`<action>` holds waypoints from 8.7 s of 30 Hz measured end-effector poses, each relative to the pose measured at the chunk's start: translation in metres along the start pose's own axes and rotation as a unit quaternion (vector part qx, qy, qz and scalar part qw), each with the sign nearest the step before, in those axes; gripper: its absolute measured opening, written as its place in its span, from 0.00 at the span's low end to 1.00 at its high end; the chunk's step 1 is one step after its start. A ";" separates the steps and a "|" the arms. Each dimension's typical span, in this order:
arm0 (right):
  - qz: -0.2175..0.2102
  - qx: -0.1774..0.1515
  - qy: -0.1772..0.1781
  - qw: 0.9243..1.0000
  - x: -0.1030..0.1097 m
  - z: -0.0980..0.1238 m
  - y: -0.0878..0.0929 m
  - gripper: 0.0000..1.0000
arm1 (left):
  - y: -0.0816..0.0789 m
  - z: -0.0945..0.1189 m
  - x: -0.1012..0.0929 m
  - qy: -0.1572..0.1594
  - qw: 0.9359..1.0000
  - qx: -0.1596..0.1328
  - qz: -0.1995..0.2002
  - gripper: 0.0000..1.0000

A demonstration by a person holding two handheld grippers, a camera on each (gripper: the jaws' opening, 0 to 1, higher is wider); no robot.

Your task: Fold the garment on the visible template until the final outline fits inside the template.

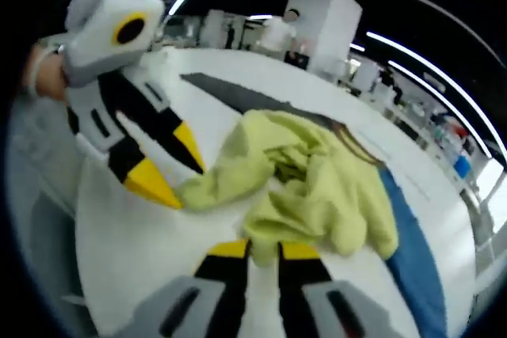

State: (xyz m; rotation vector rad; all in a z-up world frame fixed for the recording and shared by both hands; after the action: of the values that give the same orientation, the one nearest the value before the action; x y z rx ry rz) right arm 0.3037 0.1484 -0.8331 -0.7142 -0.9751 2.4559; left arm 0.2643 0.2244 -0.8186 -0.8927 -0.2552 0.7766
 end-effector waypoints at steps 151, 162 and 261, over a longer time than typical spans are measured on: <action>-0.321 0.080 0.007 0.944 -0.012 0.122 0.100 0.00 | 0.118 0.135 0.052 -0.064 0.948 0.099 0.295 0.02; -0.348 0.078 0.021 0.934 0.004 0.140 0.108 0.00 | 0.117 0.136 0.048 -0.061 0.951 0.102 0.287 0.02; -0.425 -0.023 0.237 0.873 -0.263 0.164 0.192 0.57 | 0.006 0.184 0.076 -0.035 0.955 -0.199 0.218 0.93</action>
State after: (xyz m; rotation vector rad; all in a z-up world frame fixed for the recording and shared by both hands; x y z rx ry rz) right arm 0.3804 -0.2048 -0.7867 -0.6596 -0.8863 1.4076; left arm 0.2227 0.3908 -0.7180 -1.3286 -0.2866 1.1947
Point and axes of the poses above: the point that each gripper's makers call its tool centre point, and the gripper's own axes: z roughly backward along the fingers, x roughly to its left, y roughly out of its underside, the point moved 2 cm from there along z, roughly backward along the fingers, and after that the axes turned 8 degrees about y, right-handed, at the moved point
